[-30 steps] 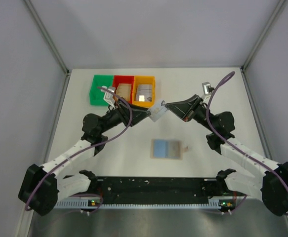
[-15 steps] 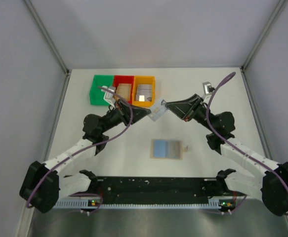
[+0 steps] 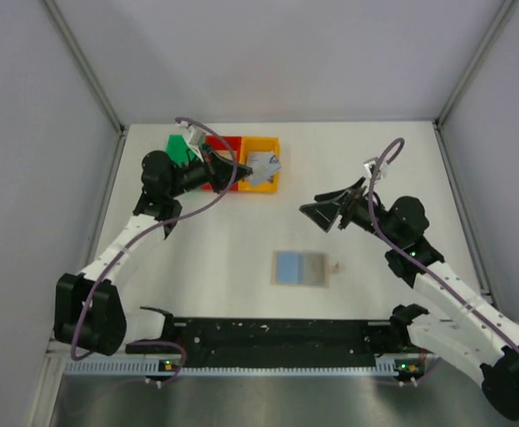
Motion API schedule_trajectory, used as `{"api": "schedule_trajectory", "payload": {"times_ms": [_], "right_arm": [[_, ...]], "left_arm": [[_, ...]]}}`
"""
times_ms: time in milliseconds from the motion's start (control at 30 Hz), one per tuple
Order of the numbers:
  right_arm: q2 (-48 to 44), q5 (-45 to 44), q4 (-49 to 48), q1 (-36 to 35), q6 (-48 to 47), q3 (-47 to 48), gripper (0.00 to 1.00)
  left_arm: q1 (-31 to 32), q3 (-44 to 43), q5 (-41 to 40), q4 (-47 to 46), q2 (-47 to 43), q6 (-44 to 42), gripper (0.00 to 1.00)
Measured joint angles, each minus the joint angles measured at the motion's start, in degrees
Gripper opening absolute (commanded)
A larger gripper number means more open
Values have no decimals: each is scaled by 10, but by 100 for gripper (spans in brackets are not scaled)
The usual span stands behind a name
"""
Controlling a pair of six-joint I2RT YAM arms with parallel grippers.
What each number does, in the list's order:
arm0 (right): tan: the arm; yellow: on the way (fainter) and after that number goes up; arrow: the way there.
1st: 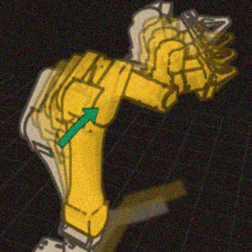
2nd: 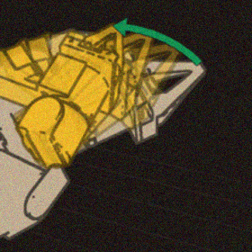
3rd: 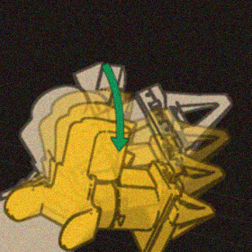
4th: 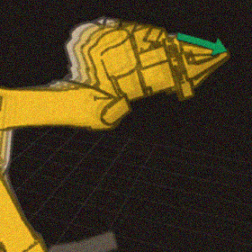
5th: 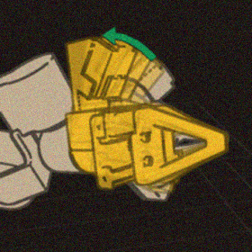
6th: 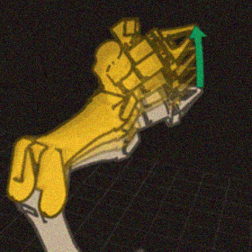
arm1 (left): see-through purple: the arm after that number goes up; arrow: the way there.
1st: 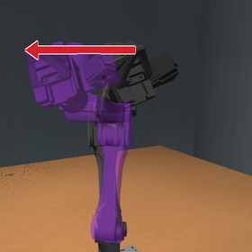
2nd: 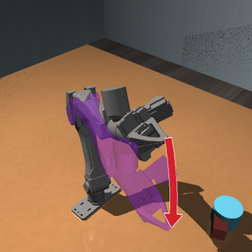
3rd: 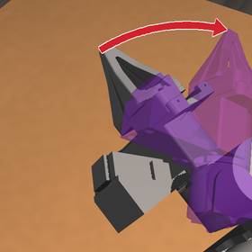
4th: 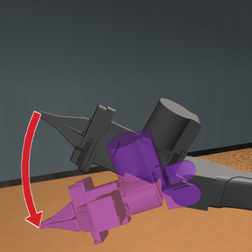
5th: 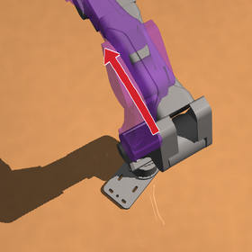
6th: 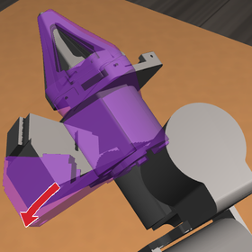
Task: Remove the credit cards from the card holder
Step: Place the credit card in the storage box.
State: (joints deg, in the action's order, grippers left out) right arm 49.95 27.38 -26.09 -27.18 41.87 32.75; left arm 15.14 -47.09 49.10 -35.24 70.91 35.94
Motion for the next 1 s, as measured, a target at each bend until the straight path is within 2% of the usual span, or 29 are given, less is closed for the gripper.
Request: {"api": "schedule_trajectory", "payload": {"times_ms": [67, 200, 367, 500, 767, 1000], "right_arm": [[-9, -10, 72, 0, -45, 11, 98], [-9, -13, 154, 0, -95, 23, 99], [-9, -18, 217, 0, -133, 24, 99], [-9, -17, 244, 0, -145, 41, 98], [-9, -16, 256, 0, -153, 49, 98], [-9, -16, 258, 0, -153, 49, 98]], "left_arm": [[-16, -58, 27, 76, 38, -72, 0], [-36, -167, 49, 230, 127, -200, 0], [-42, -319, 32, 440, 275, -350, 0], [-42, -425, 3, 565, 372, -426, 0], [-42, -598, -23, 701, 497, -502, 0], [-42, -686, -21, 760, 586, -525, 0]]}}
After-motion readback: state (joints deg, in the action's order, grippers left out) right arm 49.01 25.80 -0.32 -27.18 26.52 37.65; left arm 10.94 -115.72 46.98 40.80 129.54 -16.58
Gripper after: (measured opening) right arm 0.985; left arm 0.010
